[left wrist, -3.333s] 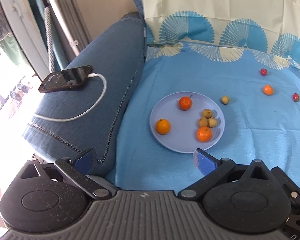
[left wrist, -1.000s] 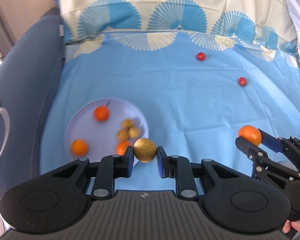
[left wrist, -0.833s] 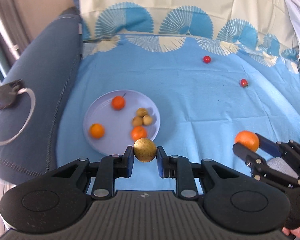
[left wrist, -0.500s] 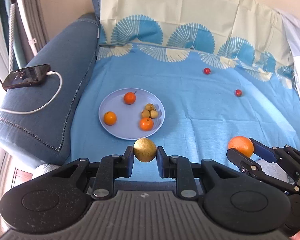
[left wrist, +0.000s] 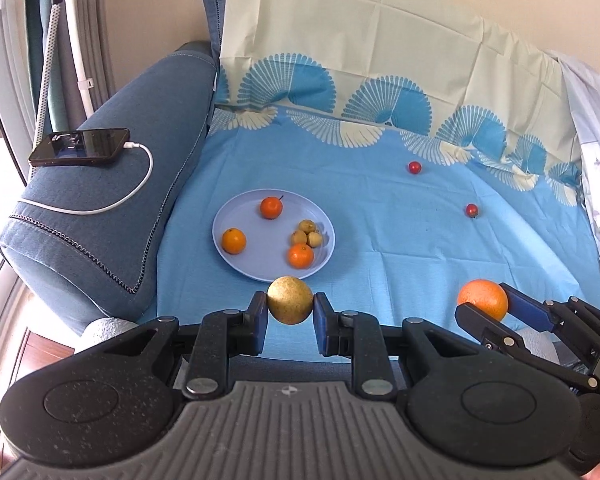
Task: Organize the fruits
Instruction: 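Carry the longan and orange tomato toward the lavender plate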
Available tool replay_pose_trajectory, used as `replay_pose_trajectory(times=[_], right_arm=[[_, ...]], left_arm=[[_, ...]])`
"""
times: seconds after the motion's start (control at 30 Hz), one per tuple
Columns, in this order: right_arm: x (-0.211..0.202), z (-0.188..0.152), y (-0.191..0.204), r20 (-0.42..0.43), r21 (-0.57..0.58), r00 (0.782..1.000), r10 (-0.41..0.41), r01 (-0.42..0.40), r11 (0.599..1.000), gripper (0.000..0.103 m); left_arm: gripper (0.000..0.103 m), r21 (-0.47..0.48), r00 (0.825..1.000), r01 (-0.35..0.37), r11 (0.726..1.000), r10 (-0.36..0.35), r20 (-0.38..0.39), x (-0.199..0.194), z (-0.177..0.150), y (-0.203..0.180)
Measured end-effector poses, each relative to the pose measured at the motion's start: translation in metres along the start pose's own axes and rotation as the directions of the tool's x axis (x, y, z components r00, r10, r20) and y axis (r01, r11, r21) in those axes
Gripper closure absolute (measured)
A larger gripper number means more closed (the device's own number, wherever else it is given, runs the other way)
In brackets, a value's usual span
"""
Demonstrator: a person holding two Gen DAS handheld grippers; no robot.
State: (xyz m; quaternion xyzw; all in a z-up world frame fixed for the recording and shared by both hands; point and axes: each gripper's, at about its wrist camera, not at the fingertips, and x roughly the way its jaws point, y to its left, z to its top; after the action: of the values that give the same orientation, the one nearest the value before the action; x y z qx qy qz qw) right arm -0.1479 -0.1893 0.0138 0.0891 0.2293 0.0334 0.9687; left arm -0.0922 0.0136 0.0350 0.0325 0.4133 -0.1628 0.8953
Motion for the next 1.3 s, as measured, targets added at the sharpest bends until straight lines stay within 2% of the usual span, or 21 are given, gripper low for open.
replay_pose_trajectory(times=[0.77, 1.3], right_arm=[[0.023, -0.001, 0.000, -0.068, 0.002, 0.998, -0.007, 0.007, 1.000, 0.061], [0.069, 0.013, 0.000, -0.130, 0.004, 0.992, 0.010, -0.010, 1.000, 0.061]], left_arm=[[0.077, -0.030, 0.999, 0.016, 0.999, -0.017, -0.042, 0.026, 0.010, 0.013], [0.077, -0.079, 0.998, -0.010, 0.997, 0.004, -0.070, 0.064, 0.043, 0.039]])
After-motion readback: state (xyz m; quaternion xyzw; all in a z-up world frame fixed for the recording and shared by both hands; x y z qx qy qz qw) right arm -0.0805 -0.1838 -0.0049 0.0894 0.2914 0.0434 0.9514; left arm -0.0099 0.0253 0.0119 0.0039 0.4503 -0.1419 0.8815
